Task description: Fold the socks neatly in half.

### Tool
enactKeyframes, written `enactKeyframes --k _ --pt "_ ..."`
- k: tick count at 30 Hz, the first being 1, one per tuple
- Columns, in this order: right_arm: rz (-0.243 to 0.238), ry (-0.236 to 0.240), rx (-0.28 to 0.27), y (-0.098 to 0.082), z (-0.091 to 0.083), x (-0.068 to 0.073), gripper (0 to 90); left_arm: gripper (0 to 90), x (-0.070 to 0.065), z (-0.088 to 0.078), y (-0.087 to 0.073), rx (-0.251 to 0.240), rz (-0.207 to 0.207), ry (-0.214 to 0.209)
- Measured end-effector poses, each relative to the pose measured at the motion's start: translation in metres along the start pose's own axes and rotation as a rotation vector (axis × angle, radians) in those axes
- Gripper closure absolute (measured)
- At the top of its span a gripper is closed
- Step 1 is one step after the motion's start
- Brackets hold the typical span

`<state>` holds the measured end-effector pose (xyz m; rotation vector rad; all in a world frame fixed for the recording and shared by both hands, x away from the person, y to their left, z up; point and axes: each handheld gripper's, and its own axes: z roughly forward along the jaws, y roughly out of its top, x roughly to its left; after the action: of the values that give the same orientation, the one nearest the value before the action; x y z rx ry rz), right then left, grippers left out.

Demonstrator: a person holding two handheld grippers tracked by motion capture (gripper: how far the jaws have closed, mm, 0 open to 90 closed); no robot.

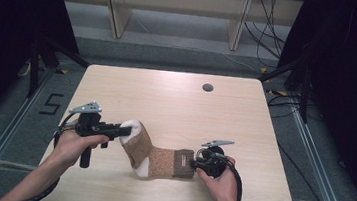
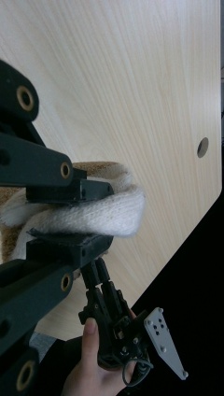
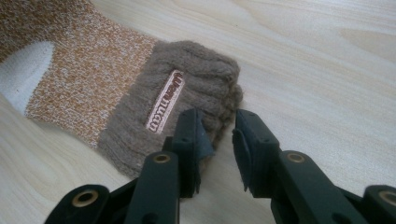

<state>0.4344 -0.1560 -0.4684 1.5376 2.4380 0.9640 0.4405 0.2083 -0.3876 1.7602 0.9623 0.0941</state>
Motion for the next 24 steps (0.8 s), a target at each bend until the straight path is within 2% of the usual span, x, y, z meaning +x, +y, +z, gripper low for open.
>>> enactKeyframes --k 2,4,5,7,8,24 --pt "-0.002 -0.005 -0.016 0.000 0.002 0.000 70.9 76.1 -0.002 0.001 0.000 -0.002 0.005 0.008" --pt "-0.007 -0.003 -0.017 0.001 0.002 0.000 70.9 76.1 -0.003 0.002 0.001 0.001 0.007 0.006" --pt "-0.001 -0.001 0.006 0.001 0.001 0.001 70.9 76.0 -0.004 0.003 0.001 -0.002 0.010 0.004" --pt "-0.004 0.001 -0.013 0.001 0.002 0.001 71.1 76.0 -0.005 0.004 0.001 -0.005 0.014 -0.008" --pt "-0.004 -0.002 -0.014 0.001 0.002 0.002 71.1 76.0 -0.007 0.004 0.001 0.004 0.014 0.002" --pt "-0.013 0.008 -0.014 0.004 0.006 0.006 71.3 75.9 -0.015 0.017 0.004 0.002 0.051 0.000"
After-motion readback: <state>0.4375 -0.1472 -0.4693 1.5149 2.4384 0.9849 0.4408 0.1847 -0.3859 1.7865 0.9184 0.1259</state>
